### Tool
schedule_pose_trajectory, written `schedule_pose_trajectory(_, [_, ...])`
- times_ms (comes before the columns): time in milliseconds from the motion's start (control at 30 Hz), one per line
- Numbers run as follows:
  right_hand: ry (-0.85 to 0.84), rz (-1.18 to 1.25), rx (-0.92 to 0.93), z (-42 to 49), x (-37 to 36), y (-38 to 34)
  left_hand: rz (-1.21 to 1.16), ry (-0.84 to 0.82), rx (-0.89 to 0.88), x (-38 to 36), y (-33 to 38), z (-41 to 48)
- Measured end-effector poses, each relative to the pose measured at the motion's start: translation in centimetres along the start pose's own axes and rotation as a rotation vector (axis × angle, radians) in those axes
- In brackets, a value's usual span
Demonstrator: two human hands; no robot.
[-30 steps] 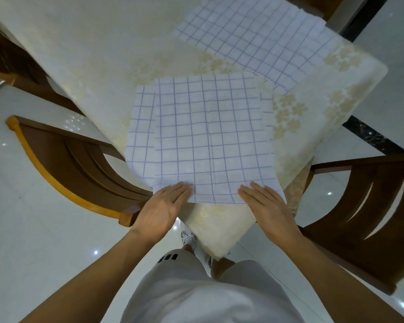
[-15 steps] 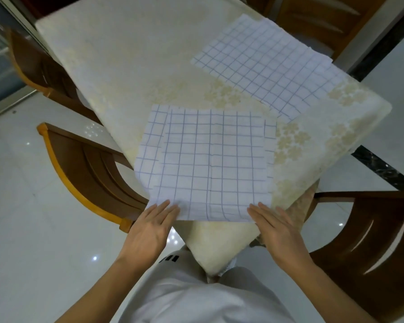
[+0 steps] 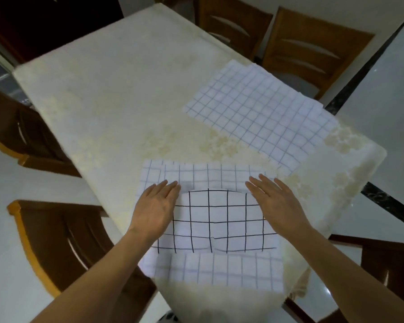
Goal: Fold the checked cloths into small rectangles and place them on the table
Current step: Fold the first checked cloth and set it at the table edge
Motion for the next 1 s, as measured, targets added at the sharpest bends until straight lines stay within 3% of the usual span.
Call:
schedule_pose_trajectory(300, [-0.182,0.020,-0.084,8.3,-5.5,3.9,-0.050,-0.037,-0.102,-2.4,-3.9,10.9])
schedule_pose_trajectory(800, [0.030,0.073,-0.100,10.8,-11.1,5.6,-0.166,0.141,-0.227,-7.0,-6.1,16.0])
schedule_pose_trajectory(1000, [0.085,0.115,-0.169,10.3,-9.0,4.8,-0.229,0.232,-0.103,-4.6,-4.8,14.1])
Point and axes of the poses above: each hand's wrist, its own z-axis towards the middle knuckle, its own x-axis out of the back of the hand, y = z × x, the point moved 1 cm from there along z, towards the middle knuckle, and after that the axes turned 12 degrees about -y, right-handed, at the moved point
